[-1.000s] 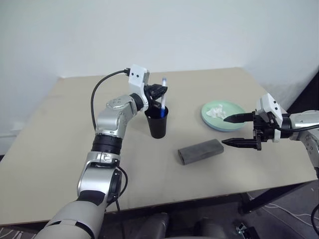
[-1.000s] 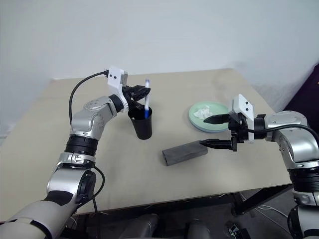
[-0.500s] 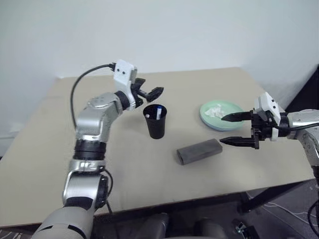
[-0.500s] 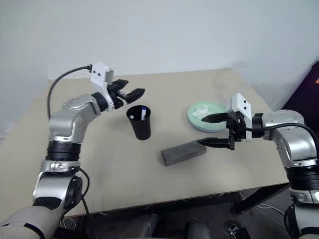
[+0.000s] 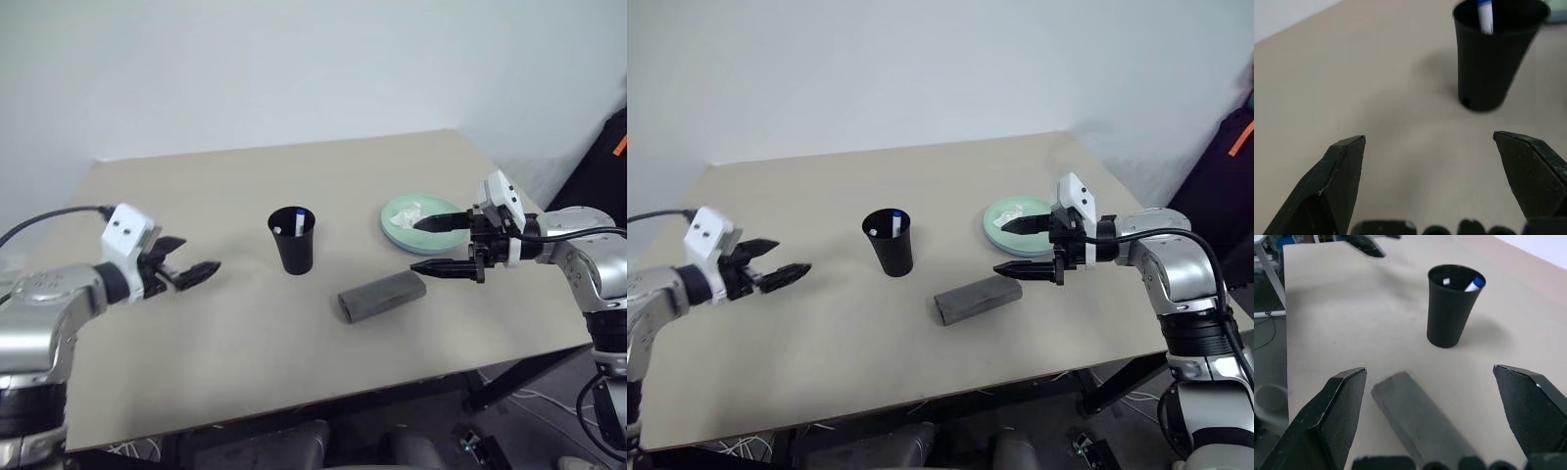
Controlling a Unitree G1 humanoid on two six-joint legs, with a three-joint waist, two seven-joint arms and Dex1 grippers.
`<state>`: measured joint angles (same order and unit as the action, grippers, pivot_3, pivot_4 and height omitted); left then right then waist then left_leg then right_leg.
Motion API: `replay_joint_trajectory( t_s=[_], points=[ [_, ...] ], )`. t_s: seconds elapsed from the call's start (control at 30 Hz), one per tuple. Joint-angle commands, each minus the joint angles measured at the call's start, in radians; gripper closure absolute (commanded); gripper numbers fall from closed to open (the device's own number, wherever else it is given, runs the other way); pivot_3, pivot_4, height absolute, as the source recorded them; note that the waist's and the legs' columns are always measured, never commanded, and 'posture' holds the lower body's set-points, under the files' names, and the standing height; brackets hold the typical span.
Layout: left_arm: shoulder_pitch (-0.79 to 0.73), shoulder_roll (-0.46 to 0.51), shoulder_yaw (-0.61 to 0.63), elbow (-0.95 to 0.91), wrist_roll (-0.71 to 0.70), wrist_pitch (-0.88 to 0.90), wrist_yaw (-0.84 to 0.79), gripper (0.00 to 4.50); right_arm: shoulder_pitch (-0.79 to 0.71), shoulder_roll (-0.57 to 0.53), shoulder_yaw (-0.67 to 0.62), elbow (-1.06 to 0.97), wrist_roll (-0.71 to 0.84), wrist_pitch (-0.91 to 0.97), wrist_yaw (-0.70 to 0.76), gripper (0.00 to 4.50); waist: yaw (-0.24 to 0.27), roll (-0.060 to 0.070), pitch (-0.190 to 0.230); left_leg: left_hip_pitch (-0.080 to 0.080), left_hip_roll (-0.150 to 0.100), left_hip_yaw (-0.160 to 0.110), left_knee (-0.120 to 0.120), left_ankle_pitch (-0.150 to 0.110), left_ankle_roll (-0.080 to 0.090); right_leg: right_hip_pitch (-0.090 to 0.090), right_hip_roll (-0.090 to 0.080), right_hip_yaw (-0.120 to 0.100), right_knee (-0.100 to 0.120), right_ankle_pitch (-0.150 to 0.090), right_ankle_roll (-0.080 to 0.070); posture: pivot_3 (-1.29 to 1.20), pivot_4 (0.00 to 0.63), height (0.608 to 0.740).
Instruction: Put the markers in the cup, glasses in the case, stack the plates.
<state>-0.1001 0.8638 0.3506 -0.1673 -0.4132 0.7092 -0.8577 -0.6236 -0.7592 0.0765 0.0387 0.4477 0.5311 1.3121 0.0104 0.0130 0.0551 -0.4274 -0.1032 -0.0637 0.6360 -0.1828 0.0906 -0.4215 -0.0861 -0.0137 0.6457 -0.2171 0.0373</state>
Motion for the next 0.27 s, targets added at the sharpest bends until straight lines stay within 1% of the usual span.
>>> replay_joint_trajectory(
  t_s=[0.03,0.13,0.27],
  points=[
    [0.07,-0.011,0.074,-0.075,-0.045,-0.009,-0.007,0.05,-0.03,0.001,-0.022,0.017,0.005,-0.009,-0.001,0.0,0.001,0.0,0.0,0.0,0.0,0.0,-0.001,0.0,0.0,-0.001,0.0,0.0,0.0,0.0,0.0,0.0,0.0,0.722],
    [0.106,-0.026,0.079,-0.087,-0.054,-0.021,0.003,0.05,-0.025,0.01,-0.025,0.018,0.007,-0.013,-0.01,0.0,0.005,0.0,0.0,0.0,0.0,0.001,-0.002,0.0,0.0,-0.001,0.0,0.0,0.0,0.001,0.0,0.0,0.0,0.722],
    [0.119,-0.043,0.091,-0.075,-0.057,-0.022,0.027,0.05,-0.021,0.022,-0.022,0.028,0.005,-0.022,-0.01,0.0,0.005,0.0,0.0,0.0,0.001,0.002,-0.004,0.001,-0.002,-0.003,0.001,0.001,0.0,0.003,-0.002,0.0,0.0,0.722]
  ],
)
